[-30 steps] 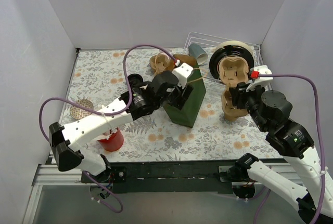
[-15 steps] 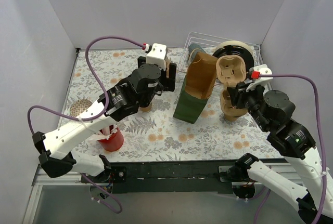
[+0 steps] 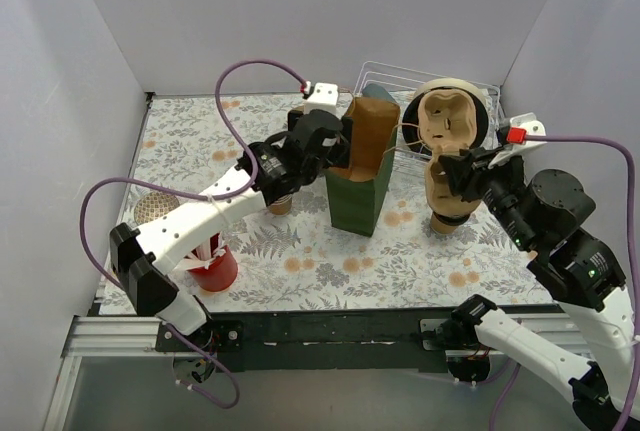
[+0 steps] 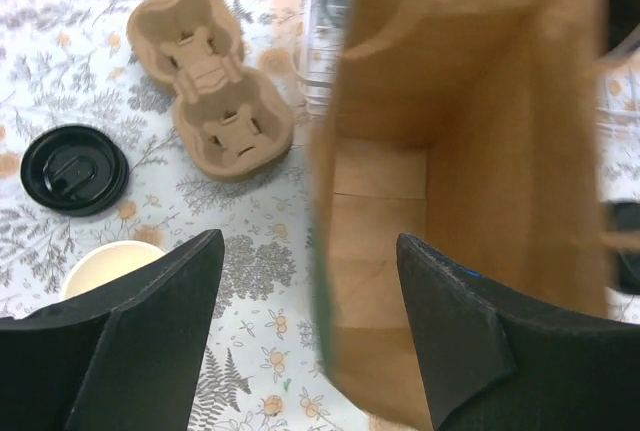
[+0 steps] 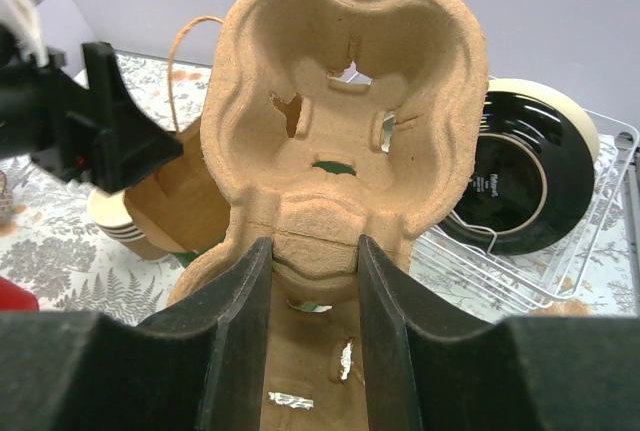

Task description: Pack the takeout coffee

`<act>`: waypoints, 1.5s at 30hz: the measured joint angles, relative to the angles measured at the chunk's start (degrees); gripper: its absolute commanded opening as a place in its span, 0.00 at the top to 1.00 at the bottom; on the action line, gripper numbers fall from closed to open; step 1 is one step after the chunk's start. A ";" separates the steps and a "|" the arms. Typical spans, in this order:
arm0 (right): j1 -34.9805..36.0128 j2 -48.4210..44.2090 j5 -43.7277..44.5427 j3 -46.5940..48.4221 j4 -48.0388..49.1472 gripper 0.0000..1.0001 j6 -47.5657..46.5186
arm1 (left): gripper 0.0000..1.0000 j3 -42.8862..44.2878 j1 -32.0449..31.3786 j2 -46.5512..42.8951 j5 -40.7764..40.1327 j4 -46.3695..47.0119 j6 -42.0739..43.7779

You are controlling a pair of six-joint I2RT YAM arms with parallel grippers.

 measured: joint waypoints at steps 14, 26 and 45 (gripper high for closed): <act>0.00 9.27 -2.97 4.44 2.64 0.75 4.33 | 0.30 -3.87 9.84 0.02 20.22 6.14 -3.23; 0.00 16.48 -2.08 4.83 7.61 0.75 8.44 | 0.33 -7.85 9.84 -1.20 24.83 9.16 -5.84; 0.00 20.61 1.73 4.81 11.21 0.74 7.52 | 0.29 -8.39 10.43 -11.41 24.98 13.03 -7.30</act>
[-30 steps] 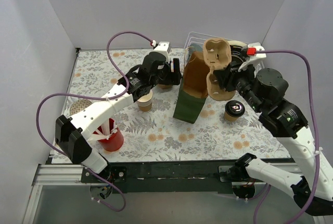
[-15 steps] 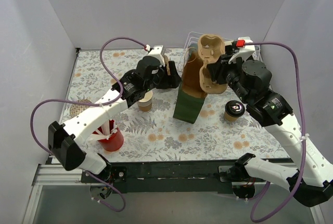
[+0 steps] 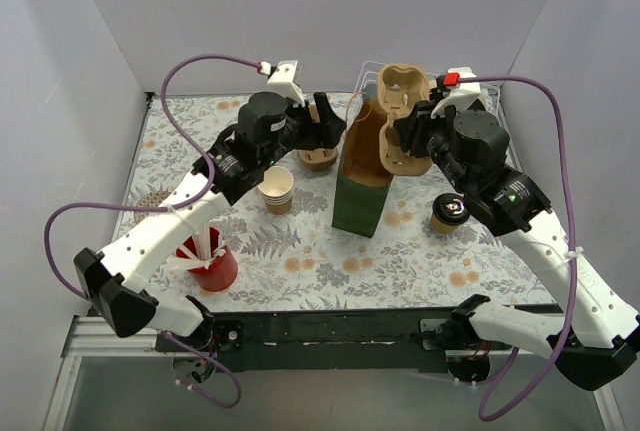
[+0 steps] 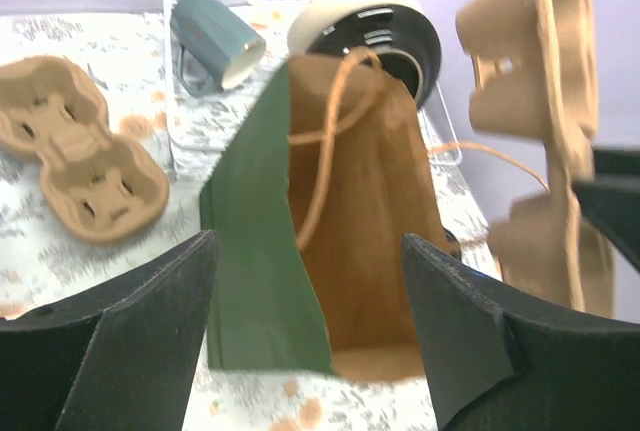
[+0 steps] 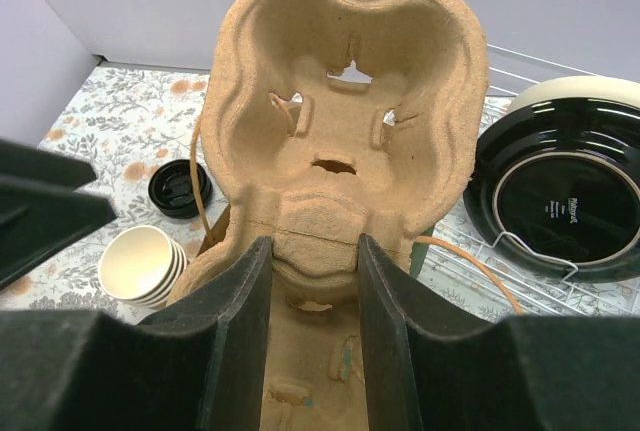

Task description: Pack the takeout coffee

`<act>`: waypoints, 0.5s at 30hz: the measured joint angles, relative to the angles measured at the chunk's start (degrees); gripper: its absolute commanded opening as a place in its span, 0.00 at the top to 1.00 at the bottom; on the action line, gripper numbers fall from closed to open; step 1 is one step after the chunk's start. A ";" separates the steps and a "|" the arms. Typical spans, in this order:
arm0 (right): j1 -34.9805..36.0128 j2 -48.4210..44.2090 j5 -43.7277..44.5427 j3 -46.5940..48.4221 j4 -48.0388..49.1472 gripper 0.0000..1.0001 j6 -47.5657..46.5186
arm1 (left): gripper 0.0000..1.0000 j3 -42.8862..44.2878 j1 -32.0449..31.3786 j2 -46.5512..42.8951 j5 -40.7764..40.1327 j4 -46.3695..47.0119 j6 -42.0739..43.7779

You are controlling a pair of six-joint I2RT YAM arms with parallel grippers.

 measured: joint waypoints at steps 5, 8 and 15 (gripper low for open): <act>0.00 0.00 -0.09 0.00 0.00 0.75 0.66 | 0.30 7.80 0.76 8.63 0.15 -1.92 2.47; 0.00 0.00 -0.07 0.00 0.07 0.75 1.42 | 0.30 8.11 1.01 11.37 1.20 -3.26 2.91; 0.00 0.81 -0.11 0.22 0.61 0.76 3.45 | 0.34 7.93 0.98 12.46 3.69 -4.85 3.06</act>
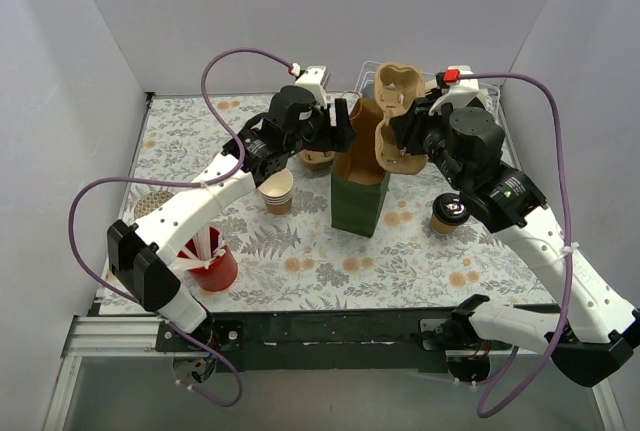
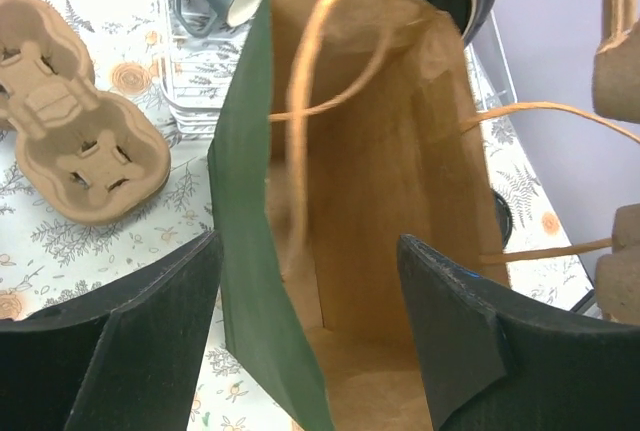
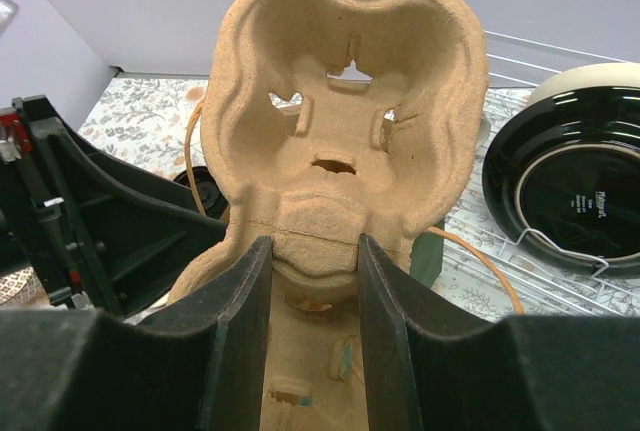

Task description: Pack the takeout coffee

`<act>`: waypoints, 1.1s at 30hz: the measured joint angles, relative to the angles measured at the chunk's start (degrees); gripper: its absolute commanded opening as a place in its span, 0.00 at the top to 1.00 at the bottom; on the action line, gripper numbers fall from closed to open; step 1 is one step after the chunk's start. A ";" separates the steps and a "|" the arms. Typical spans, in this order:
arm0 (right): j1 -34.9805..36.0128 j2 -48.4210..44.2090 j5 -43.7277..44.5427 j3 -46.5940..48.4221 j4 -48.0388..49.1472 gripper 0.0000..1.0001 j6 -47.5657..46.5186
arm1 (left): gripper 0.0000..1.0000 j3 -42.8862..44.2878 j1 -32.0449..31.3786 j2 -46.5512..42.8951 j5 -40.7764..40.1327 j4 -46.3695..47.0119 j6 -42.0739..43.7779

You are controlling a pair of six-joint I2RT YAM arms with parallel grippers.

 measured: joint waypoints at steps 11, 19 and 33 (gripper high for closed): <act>0.00 1.66 -0.55 1.79 -0.50 0.77 1.05 | 0.91 0.22 0.00 5.66 -2.36 -3.43 -0.33; 0.00 4.39 -1.36 2.69 -1.31 0.78 4.20 | 1.00 -11.23 0.00 -2.03 0.92 3.98 -8.22; 0.44 10.38 -2.73 10.14 -5.97 0.79 6.43 | 0.92 -18.03 -8.46 -8.63 -11.65 7.39 -26.14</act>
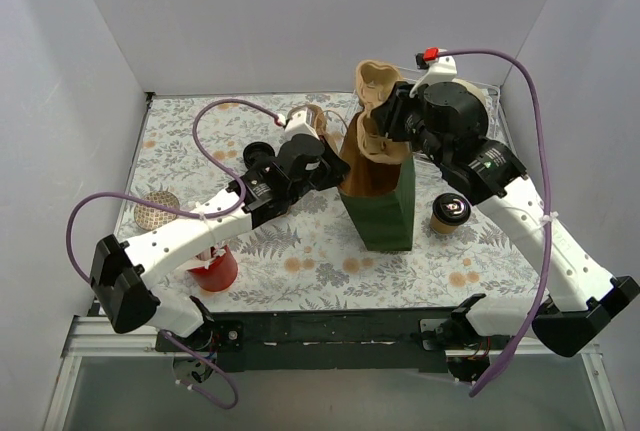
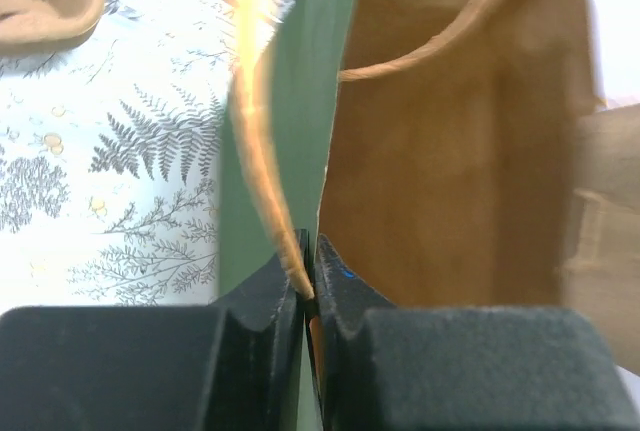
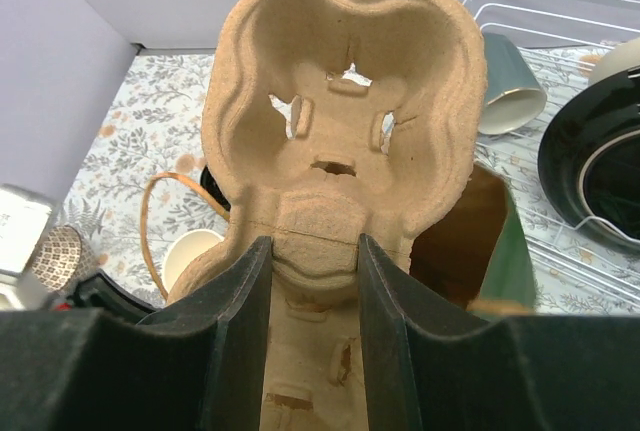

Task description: Pack the takeout coffee

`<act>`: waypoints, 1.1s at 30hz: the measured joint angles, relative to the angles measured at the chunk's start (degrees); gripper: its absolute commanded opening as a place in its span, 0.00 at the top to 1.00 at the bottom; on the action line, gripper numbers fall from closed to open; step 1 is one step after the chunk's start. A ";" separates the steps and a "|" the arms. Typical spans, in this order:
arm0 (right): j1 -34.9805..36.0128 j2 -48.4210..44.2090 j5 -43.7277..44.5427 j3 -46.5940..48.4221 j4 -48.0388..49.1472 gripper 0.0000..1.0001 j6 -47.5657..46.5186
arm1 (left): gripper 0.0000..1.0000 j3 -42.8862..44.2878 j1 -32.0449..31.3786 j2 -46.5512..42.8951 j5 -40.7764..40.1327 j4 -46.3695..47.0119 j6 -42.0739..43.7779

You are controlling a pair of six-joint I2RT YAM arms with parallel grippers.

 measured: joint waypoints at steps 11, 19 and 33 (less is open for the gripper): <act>0.63 0.15 0.55 0.11 -1.90 0.79 -0.13 | 0.80 -1.40 -1.66 0.04 -6.16 0.24 -7.48; 0.63 -1.36 1.31 -5.01 -2.03 0.78 -1.77 | 0.86 -3.74 -4.28 -2.89 -11.98 0.55 -9.03; 0.63 -1.68 -0.24 -4.94 -2.25 0.79 -2.12 | 0.46 -6.91 -5.31 -5.62 -17.16 3.19 -14.88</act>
